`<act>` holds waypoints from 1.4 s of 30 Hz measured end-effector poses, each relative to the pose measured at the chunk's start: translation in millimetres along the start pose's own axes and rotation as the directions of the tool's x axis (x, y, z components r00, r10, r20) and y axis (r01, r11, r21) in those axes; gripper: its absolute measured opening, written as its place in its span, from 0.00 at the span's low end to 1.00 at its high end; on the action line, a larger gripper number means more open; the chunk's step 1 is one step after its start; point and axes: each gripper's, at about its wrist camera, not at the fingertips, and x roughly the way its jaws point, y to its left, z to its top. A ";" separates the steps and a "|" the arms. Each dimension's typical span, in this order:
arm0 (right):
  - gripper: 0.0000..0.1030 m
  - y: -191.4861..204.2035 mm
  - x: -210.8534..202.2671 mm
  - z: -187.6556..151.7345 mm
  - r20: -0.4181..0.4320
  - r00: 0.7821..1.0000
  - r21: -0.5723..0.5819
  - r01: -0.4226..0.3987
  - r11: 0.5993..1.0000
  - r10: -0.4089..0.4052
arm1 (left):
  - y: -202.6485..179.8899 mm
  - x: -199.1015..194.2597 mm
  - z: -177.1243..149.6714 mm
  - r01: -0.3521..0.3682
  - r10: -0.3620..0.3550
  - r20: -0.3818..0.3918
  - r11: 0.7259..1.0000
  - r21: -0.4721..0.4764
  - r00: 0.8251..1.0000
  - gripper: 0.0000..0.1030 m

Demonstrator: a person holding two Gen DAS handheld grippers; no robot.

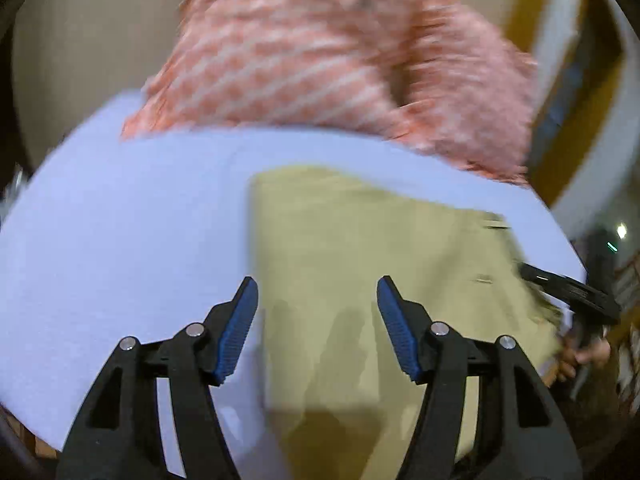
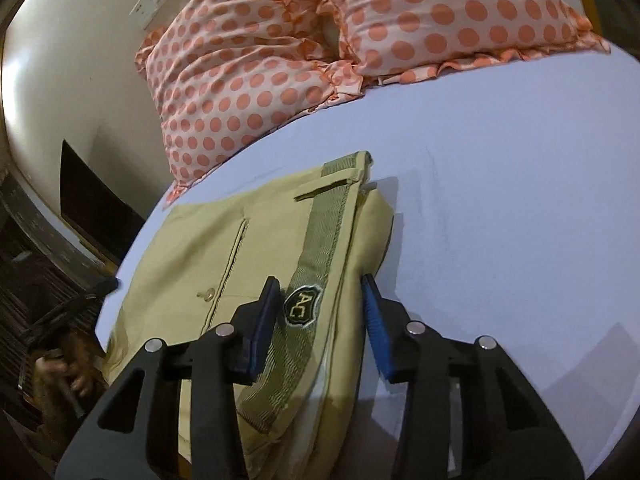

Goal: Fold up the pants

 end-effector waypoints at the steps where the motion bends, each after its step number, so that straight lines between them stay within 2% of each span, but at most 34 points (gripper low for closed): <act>1: 0.43 -2.9 -0.3 1.3 0.002 1.000 0.016 -0.016 1.000 0.016 | 6.3 10.7 5.2 0.027 -0.028 -0.037 0.999 -0.017 0.999 0.59; 4: 0.42 -8.8 1.3 3.6 0.004 0.998 0.046 -0.062 0.997 0.062 | 10.2 37.5 17.2 0.105 -0.110 -0.122 0.993 -0.048 0.986 0.61; 5: 0.39 -10.3 2.3 4.4 -0.005 0.997 0.051 -0.074 0.996 0.074 | 10.9 44.1 18.9 0.114 -0.121 -0.140 0.992 -0.058 0.983 0.66; 7: 0.20 -15.1 5.6 6.6 -0.039 0.991 0.086 -0.126 0.988 0.130 | 15.0 47.9 16.6 0.143 -0.153 -0.141 0.987 -0.078 0.978 0.66; 8: 0.17 -21.3 7.9 6.8 -0.052 0.979 0.135 -0.188 0.973 0.196 | 16.8 47.8 14.1 0.157 -0.169 -0.142 0.983 -0.094 0.975 0.55; 9: 0.15 -25.0 8.6 7.6 -0.055 0.973 0.162 -0.214 0.963 0.225 | 17.6 52.1 17.9 0.174 -0.189 -0.151 0.978 -0.112 0.970 0.42; 10: 0.14 -28.5 9.3 9.3 -0.058 0.966 0.188 -0.237 0.953 0.252 | 19.0 55.2 19.3 0.204 -0.224 -0.163 0.970 -0.132 0.961 0.11; 11: 0.13 -30.4 9.3 11.7 -0.057 0.959 0.211 -0.260 0.942 0.277 | 19.7 58.6 19.3 0.234 -0.259 -0.179 0.961 -0.148 0.949 0.08; 15: 0.10 -19.2 2.7 33.0 -0.040 0.947 0.198 -0.305 0.932 0.318 | 9.5 55.5 27.7 0.190 -0.202 -0.172 0.978 -0.081 0.964 0.06; 20: 0.09 -2.3 0.6 91.2 0.037 0.964 0.100 -0.265 0.959 0.263 | -8.5 56.8 79.2 0.159 -0.160 -0.045 0.987 -0.023 0.986 0.04; 22: 0.09 -3.9 5.4 111.3 0.069 0.973 0.082 -0.227 0.970 0.222 | -24.6 70.9 106.6 0.093 -0.094 0.021 0.995 0.031 0.995 0.04; 23: 0.09 -4.8 10.7 123.7 0.092 0.980 0.069 -0.182 0.981 0.176 | -30.0 77.6 113.3 0.057 -0.059 0.036 0.997 0.056 0.998 0.04; 24: 0.09 -7.9 16.7 132.1 0.104 0.985 0.062 -0.141 0.988 0.135 | -38.9 95.9 123.4 -0.017 0.013 0.048 0.995 0.095 0.999 0.04; 25: 0.09 -11.7 24.6 138.2 0.108 0.990 0.059 -0.091 0.994 0.085 | -41.4 108.2 127.3 -0.057 0.054 0.036 0.993 0.105 0.998 0.06; 27: 0.15 -24.9 52.1 145.3 0.042 0.997 0.068 0.064 0.996 -0.066 | -42.4 141.8 131.3 -0.163 0.170 -0.040 0.978 0.130 0.985 0.11; 28: 0.19 -33.9 63.1 144.5 -0.021 0.991 0.084 0.137 0.987 -0.136 | -40.3 146.8 129.2 -0.173 0.180 -0.050 0.976 0.131 0.982 0.18; 29: 0.21 -38.5 64.1 142.0 -0.039 0.988 0.099 0.155 0.983 -0.152 | -38.5 141.4 126.7 -0.179 0.184 -0.031 0.976 0.127 0.982 0.23; 30: 0.21 -42.9 55.9 137.9 -0.018 0.987 0.114 0.158 0.981 -0.157 | -35.8 128.3 122.3 -0.202 0.203 0.004 0.972 0.123 0.979 0.24; 31: 0.25 -42.9 44.2 134.3 0.027 0.987 0.113 0.157 0.981 -0.161 | -34.3 118.1 119.3 -0.204 0.202 0.026 0.971 0.121 0.979 0.24; 32: 0.29 -39.8 32.9 130.9 0.065 0.989 0.107 0.123 0.987 -0.130 | -32.6 104.4 114.8 -0.183 0.179 0.050 0.977 0.112 0.983 0.24; 33: 0.40 -37.2 26.7 128.5 0.078 0.993 0.104 0.076 0.992 -0.085 | -31.5 87.9 108.8 -0.123 0.117 0.068 0.988 0.097 0.991 0.24; 34: 0.45 -33.2 22.8 125.6 0.078 0.996 0.100 0.027 0.995 -0.035 | -31.7 79.7 104.4 -0.073 0.066 0.072 0.993 0.092 0.995 0.28; 36: 0.48 -21.7 24.3 119.7 0.050 0.998 0.074 -0.035 0.997 0.031 | -38.7 69.3 93.4 0.043 -0.047 0.048 0.995 0.091 0.998 0.40; 37: 0.56 -16.0 29.3 118.2 0.020 0.998 0.063 -0.054 0.997 0.053 | -45.1 70.8 86.2 0.095 -0.097 0.015 0.991 0.092 0.995 0.47; 38: 0.62 -12.2 37.7 114.8 -0.022 0.998 0.062 -0.050 0.997 0.052 | -50.7 77.6 80.6 0.126 -0.124 -0.027 0.988 0.090 0.992 0.50; 39: 0.69 -11.7 45.5 114.5 -0.052 0.998 0.066 -0.027 0.997 0.031 | -54.0 85.7 76.6 0.139 -0.135 -0.062 0.987 0.082 0.989 0.50; 41: 0.69 -14.8 64.2 111.8 -0.108 0.994 0.089 0.038 0.995 -0.028 | -57.8 113.3 69.1 0.114 -0.105 -0.147 0.992 0.053 0.984 0.51; 42: 0.69 -14.3 64.0 112.0 -0.081 0.996 0.087 0.040 0.995 -0.033 | -58.7 118.6 67.0 0.089 -0.080 -0.134 0.994 0.060 0.988 0.52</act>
